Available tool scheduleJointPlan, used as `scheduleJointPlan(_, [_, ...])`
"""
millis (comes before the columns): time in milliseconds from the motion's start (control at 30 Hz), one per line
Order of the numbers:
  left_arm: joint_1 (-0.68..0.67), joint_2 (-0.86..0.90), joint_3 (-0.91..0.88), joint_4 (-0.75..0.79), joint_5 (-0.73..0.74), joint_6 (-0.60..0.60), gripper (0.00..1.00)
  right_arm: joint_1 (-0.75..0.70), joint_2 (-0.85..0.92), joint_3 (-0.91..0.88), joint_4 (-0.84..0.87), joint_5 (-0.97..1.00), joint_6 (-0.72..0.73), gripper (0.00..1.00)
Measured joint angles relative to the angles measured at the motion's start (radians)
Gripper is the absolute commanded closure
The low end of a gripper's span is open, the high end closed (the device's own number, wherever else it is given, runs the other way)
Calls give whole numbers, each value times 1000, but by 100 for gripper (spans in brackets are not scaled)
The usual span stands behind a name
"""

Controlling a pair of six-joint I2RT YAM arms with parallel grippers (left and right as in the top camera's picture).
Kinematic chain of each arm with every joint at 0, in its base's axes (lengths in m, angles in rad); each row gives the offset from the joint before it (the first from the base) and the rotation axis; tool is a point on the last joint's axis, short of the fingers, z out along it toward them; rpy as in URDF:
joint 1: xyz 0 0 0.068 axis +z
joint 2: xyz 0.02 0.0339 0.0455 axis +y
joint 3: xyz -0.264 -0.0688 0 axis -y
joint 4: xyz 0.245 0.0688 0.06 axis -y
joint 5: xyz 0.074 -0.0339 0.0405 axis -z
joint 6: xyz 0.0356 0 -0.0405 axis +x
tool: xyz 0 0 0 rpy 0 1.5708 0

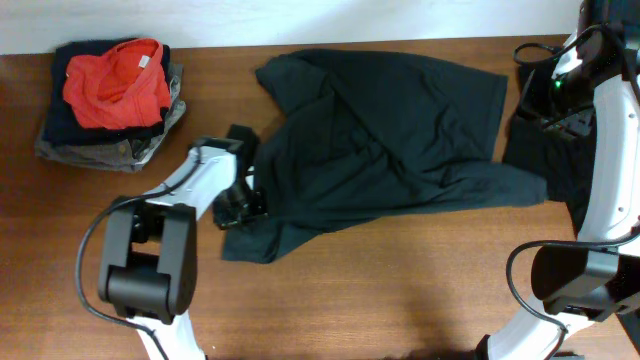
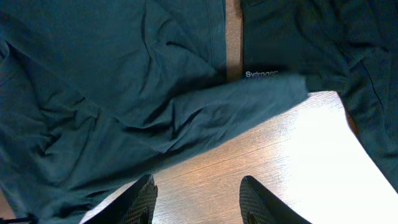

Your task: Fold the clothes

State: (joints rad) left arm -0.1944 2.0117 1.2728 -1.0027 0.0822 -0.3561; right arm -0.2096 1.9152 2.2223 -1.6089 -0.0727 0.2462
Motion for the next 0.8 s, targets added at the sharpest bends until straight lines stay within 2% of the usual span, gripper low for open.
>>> scheduleJointPlan(567, [375,19,-34,-185,-6,-3,99,0,0,0,18,0,-3,51])
scheduleJointPlan(800, [452,14,-65,-234,-77,-3,99,0,0,0,34,0,-7,51])
